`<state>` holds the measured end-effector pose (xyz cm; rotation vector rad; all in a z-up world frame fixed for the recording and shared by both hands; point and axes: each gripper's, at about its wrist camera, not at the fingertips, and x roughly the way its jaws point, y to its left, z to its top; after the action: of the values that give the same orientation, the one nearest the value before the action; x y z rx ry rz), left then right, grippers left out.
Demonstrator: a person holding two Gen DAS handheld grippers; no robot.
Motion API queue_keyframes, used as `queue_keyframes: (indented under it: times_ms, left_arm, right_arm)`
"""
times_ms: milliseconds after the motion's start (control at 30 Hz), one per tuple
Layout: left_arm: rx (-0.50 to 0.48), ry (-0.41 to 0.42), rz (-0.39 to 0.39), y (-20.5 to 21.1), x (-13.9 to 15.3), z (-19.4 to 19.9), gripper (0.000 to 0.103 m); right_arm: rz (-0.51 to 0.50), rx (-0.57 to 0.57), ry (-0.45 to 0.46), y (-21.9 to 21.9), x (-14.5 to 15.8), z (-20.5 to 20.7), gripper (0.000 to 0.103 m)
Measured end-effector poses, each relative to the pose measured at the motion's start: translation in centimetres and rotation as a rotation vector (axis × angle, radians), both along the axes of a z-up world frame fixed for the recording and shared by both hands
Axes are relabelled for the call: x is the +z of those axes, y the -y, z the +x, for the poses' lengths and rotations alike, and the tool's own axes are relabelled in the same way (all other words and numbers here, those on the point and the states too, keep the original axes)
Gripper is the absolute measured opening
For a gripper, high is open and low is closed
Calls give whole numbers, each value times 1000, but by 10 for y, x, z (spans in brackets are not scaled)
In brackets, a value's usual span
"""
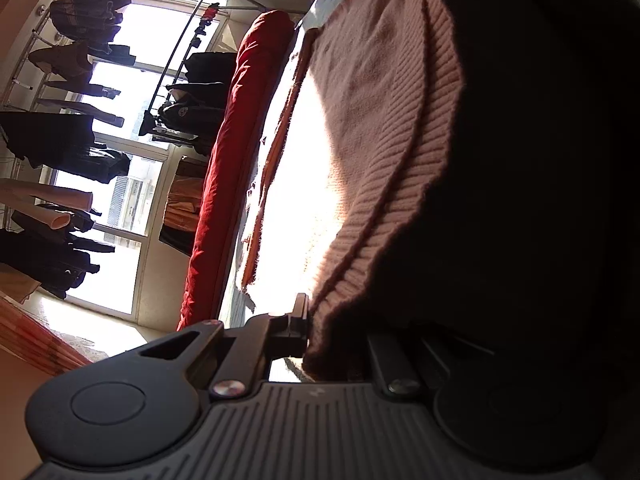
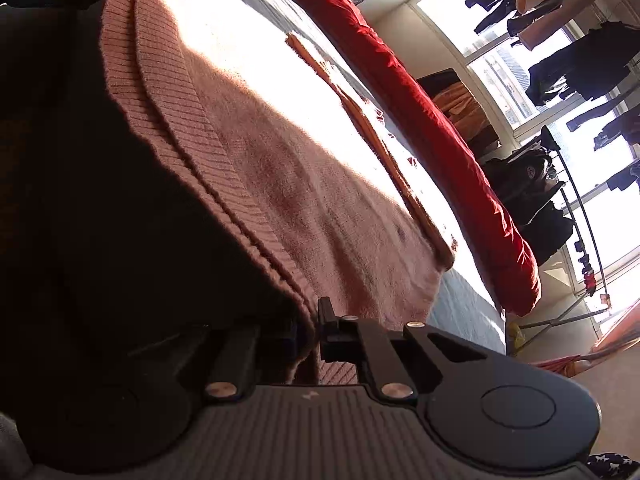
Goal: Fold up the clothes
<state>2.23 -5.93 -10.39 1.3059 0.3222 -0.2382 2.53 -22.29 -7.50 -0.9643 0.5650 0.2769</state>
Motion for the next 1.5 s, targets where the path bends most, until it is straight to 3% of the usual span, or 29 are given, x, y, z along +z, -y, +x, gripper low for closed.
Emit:
queue_keyframes:
  times_ms: [500, 1067, 1500]
  left_arm:
    - [-5, 126, -14, 5, 31, 23, 7]
    - [3, 190, -45, 10, 47, 50, 9]
    - [12, 267, -57, 13, 61, 85, 9]
  right_arm:
    - [-70, 30, 114, 0, 31, 19, 8]
    - [-72, 25, 147, 4, 48, 41, 8]
    - [-104, 6, 236, 4, 66, 78, 8]
